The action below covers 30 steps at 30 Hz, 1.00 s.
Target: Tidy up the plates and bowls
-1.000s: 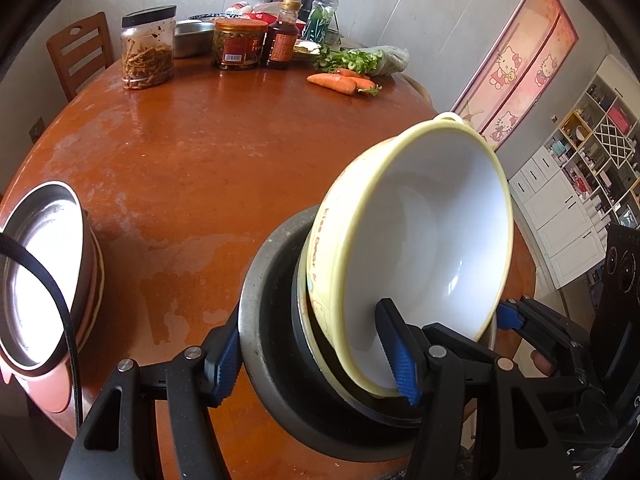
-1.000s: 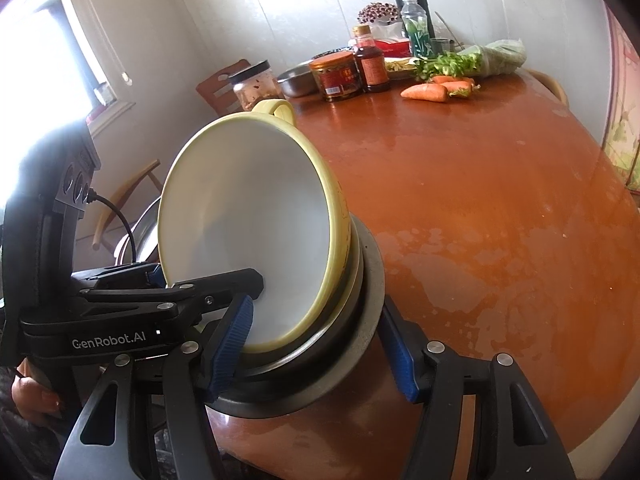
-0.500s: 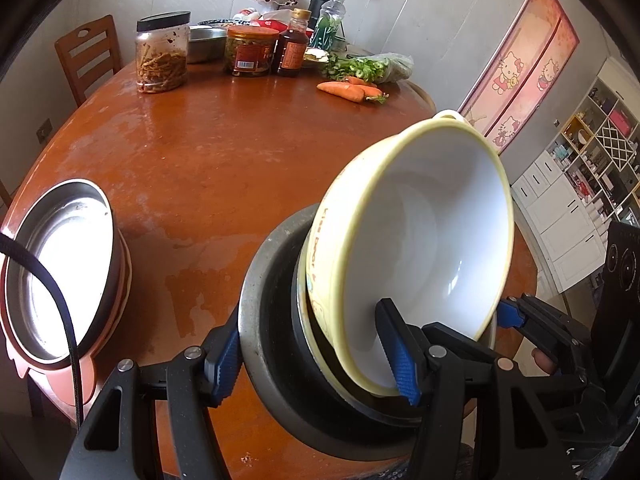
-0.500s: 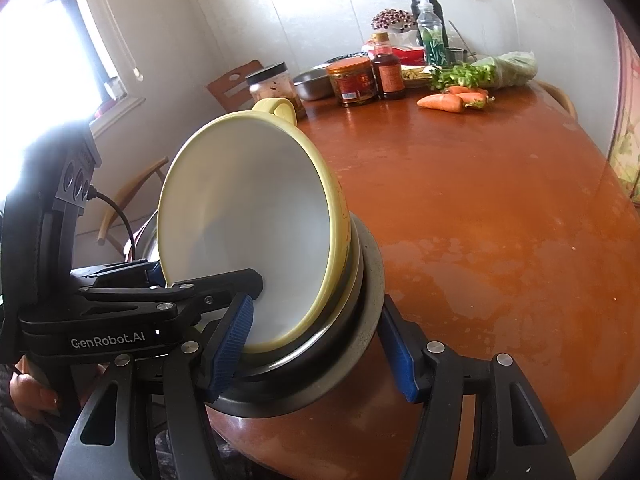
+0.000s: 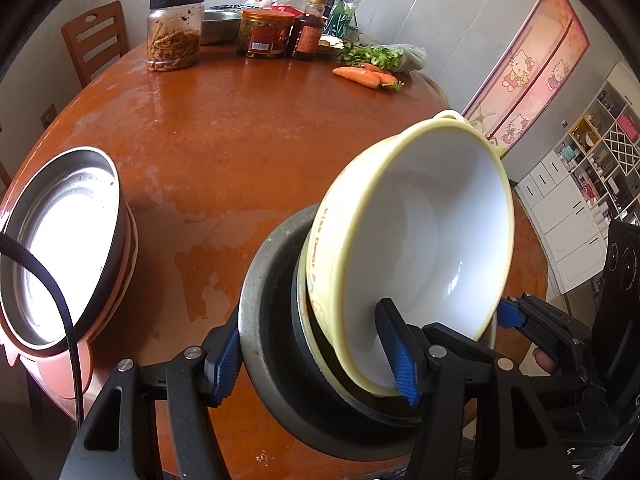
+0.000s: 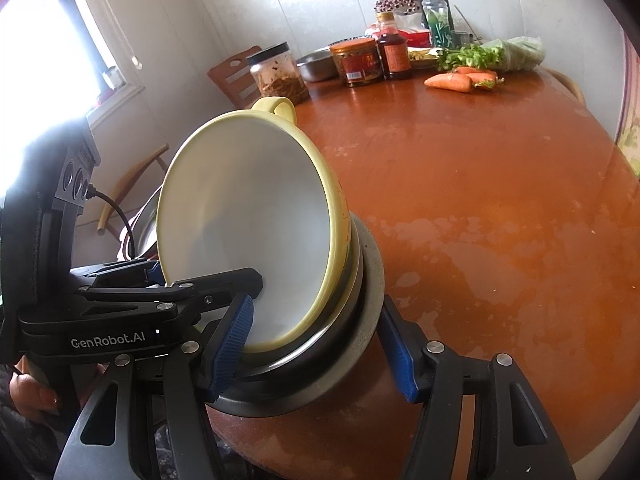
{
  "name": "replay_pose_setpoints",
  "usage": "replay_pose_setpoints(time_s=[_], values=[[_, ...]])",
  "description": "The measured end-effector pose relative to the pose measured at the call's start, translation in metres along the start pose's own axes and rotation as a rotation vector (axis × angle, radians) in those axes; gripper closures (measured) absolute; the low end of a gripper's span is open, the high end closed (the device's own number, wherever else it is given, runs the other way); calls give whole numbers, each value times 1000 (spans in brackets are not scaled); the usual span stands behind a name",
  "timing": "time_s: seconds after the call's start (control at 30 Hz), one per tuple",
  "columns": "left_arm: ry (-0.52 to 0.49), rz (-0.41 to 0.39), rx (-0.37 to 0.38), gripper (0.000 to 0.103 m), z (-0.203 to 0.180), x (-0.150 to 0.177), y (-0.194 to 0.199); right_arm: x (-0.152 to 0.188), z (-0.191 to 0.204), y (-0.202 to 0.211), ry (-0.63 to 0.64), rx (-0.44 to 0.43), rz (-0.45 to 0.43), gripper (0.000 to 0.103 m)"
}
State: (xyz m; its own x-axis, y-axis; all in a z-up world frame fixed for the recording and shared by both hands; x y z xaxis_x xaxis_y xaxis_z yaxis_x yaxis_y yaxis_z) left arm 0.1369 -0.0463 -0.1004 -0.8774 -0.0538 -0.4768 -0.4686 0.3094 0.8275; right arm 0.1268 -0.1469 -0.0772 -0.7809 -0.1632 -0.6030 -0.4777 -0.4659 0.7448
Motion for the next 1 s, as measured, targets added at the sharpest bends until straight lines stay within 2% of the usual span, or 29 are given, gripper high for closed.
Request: replay_pose_setpoints(time_s=[0.3, 1.0], values=[[19, -2, -8, 41, 12, 1, 3, -2, 7, -10, 18, -12, 12, 39], [73, -106, -43, 41, 52, -13, 55, -29, 62, -9, 122, -48, -26, 39]])
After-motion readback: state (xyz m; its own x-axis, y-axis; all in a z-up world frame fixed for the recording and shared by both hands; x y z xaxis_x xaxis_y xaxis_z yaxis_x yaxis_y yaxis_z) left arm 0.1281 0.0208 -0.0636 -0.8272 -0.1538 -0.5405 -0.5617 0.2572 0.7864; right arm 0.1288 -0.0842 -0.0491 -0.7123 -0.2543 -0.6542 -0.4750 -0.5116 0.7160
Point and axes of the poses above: each gripper's, at about its wrist camera, not at the fingertips, and y roughly against the way its jaws point, z to its left, x to its underside, the point moved 10 cm from there along -y, roughly the way its jaws point
